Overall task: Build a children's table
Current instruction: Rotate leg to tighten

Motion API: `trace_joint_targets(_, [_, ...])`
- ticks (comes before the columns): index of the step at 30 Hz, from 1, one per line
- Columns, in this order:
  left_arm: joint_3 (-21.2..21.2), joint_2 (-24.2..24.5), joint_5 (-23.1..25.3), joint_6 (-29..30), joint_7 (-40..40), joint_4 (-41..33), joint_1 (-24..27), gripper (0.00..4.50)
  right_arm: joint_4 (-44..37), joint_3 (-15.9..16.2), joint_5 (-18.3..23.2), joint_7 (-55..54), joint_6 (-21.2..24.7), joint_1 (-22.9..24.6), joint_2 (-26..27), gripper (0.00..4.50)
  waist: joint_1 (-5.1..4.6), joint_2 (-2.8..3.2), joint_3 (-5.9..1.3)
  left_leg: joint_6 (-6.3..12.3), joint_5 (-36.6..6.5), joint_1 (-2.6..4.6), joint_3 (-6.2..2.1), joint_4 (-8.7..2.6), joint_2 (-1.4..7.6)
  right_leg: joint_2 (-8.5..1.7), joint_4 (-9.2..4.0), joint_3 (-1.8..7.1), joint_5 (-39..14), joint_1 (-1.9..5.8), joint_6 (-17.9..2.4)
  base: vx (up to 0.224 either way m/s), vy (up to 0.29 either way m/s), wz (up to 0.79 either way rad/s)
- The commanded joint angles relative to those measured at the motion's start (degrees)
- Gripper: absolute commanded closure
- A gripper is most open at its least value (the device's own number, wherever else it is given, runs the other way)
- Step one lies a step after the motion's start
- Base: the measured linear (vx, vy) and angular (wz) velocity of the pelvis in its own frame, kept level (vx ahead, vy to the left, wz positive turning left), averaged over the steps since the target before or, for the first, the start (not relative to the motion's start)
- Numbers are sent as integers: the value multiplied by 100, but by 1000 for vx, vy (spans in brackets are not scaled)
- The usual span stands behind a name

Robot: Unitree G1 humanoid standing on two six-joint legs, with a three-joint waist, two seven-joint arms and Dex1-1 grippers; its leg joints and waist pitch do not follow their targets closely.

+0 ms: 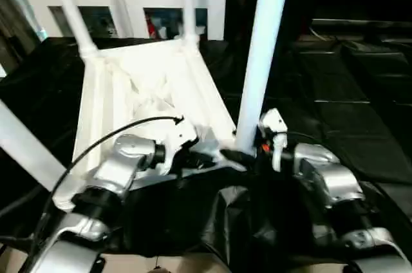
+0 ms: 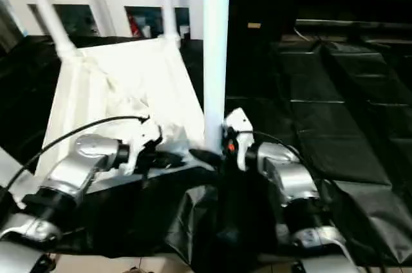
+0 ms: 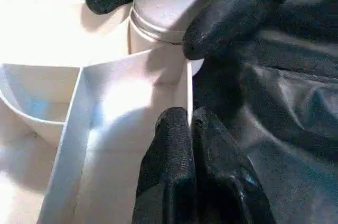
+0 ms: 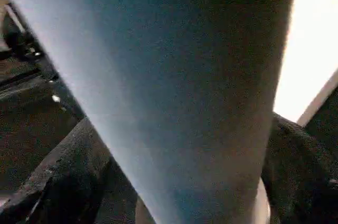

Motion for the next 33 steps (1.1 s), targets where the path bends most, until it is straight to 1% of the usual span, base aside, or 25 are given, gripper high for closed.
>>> trace_joint_targets(1, [-209,-141,-317,-37,-411,-387,-67,450,-57,201,-6,131,177,59,51,86,-3,-26,-325,321,-1460,18,-9,-343,189,-331,-448,235,-1653,300,-1207,0,0,0])
trace_joint_targets(2, [-227,-131,-317,-21,-432,-407,-56,450,-96,204,26,186,200,77,49,93,0,-25,-329,312,-1437,18,-13,-346,191,-329,-444,235,-1634,298,-1196,0,0,0])
trace_joint_targets(3, [-238,-124,-319,-6,-449,-424,-48,450,-141,224,48,229,231,95,42,115,8,-21,-335,310,-1406,20,-14,-343,195,-330,-437,236,-1554,301,-1210,0,0,0])
trace_joint_targets(7, [-246,-131,-321,1,-402,-465,-28,450,-245,296,46,160,266,183,70,129,12,-32,-336,327,-1347,11,-8,-336,188,-327,-428,234,-1439,305,-1241,0,0,0])
trace_joint_targets(8, [-237,-141,-316,0,-357,-472,-26,450,-233,299,26,94,248,191,86,144,14,-30,-342,324,-1309,10,-9,-332,187,-335,-425,236,-1411,306,-1238,0,0,0])
trace_joint_targets(10, [-203,-185,-289,-32,-230,-428,-49,450,-198,287,7,-4,234,194,125,165,10,-26,-335,316,-1340,10,-11,-337,185,-333,-433,232,-1477,303,-1225,0,0,0])
trace_joint_targets(12, [-108,-324,-177,-98,204,-233,-153,450,-69,212,-55,-358,291,173,259,172,-7,-29,-320,266,-1433,12,-16,-347,182,-333,-447,235,-1626,291,-1184,0,0,0])
trace_joint_targets(13, [-50,-424,-108,-155,485,-97,-236,450,115,138,-155,-753,263,114,383,172,-13,-39,-310,235,-1541,25,-18,-349,170,-339,-478,233,-1857,286,-1123,0,0,0])
trace_joint_targets(14, [33,-583,-4,-225,929,118,-378,450,455,-19,-306,-1514,229,-11,621,179,-47,-36,-288,176,-1663,26,-25,-360,158,-341,-508,232,-2151,269,-1037,0,0,0])
trace_joint_targets(15, [47,-610,14,-235,1004,154,-403,450,513,-50,-326,-1650,229,-33,665,181,-58,-32,-287,115,-1710,35,-36,-361,155,-345,-515,230,-2299,261,-983,0,0,0])
trace_joint_targets(17, [142,-834,120,-301,1563,426,-603,450,872,-272,-375,-2520,218,-191,986,184,-110,-47,-283,29,-1851,60,-52,-362,121,-348,-573,213,-2784,247,-780,0,0,0])
trace_joint_targets(18, [167,-902,141,-311,1711,500,-662,450,955,-328,-371,-2726,213,-235,1069,185,-138,-34,-274,15,-1864,48,-54,-361,116,-343,-576,216,-2826,237,-746,0,0,0])
trace_joint_targets(19, [184,-949,155,-316,1813,552,-704,450,1011,-363,-365,-2869,210,-267,1125,185,-155,-41,-272,7,-1889,55,-56,-364,108,-341,-601,209,-2913,229,-701,0,0,0])
trace_joint_targets(20, [210,-1040,172,-334,1983,624,-767,450,1089,-361,-412,-3091,147,-309,1222,185,-186,-49,-291,46,-1840,6,-74,-364,110,-348,-585,202,-2870,271,-647,0,0,0])
trace_joint_targets(21, [207,-1141,185,-358,2123,669,-820,450,1182,-339,-479,-3341,85,-362,1350,185,-193,-45,-287,59,-1823,-3,-71,-368,109,-341,-587,201,-2838,264,-640,0,0,0])
trace_joint_targets(22, [206,-1240,193,-396,2246,689,-853,450,1267,-298,-540,-3507,-5,-409,1470,185,-198,-49,-290,92,-1827,14,-64,-359,106,-341,-606,201,-2865,244,-630,0,0,0])
trace_joint_targets(23, [201,-1256,184,-400,2236,679,-850,450,1272,-269,-559,-3495,-40,-412,1483,185,-189,-46,-306,117,-1793,35,-52,-345,102,-340,-608,212,-2796,233,-652,0,0,0])
trace_joint_targets(25, [161,-1317,159,-451,2170,644,-828,450,1309,-142,-659,-3385,-248,-429,1533,185,-179,-54,-319,157,-1698,15,-47,-343,113,-343,-575,227,-2524,250,-742,0,0,0])
trace_joint_targets(26, [136,-1330,142,-491,2094,619,-795,450,1315,-153,-645,-3273,-342,-432,1559,185,-180,-37,-312,197,-1700,9,-48,-359,129,-328,-545,220,-2273,256,-850,0,0,0])
trace_joint_targets(27, [132,-1332,136,-509,2067,611,-779,450,1317,-191,-609,-3233,-363,-434,1573,162,-186,-36,-314,209,-1722,11,-45,-358,129,-322,-534,219,-2180,266,-901,0,0,0])
trace_joint_targets(28, [132,-1332,136,-509,2067,611,-779,450,1317,-191,-609,-3233,-363,-434,1573,162,-182,-36,-318,217,-1716,13,-43,-357,130,-324,-531,223,-2125,268,-927,0,0,0])
trace_joint_targets(29, [109,-1312,123,-546,1995,589,-744,450,1271,-265,-496,-3118,-326,-430,1573,139,-186,-48,-314,235,-1714,8,-39,-354,126,-324,-525,227,-2078,276,-962,0,0,0])
trace_joint_targets(31, [72,-1269,110,-613,1904,570,-693,450,1190,-323,-359,-2939,-269,-414,1547,139,-178,-47,-314,279,-1706,12,-30,-347,126,-330,-527,231,-2062,279,-987,0,0,0])
trace_joint_targets(32, [45,-1218,108,-629,1827,558,-658,450,1079,-230,-370,-2737,-278,-357,1445,126,-173,-38,-314,295,-1689,10,-33,-351,131,-332,-527,230,-2057,283,-997,0,0,0])
trace_joint_targets(33, [34,-1183,110,-642,1788,553,-636,450,976,-136,-408,-2574,-319,-296,1349,109,-172,-47,-311,300,-1686,3,-33,-352,131,-327,-528,229,-2051,289,-987,0,0,0])
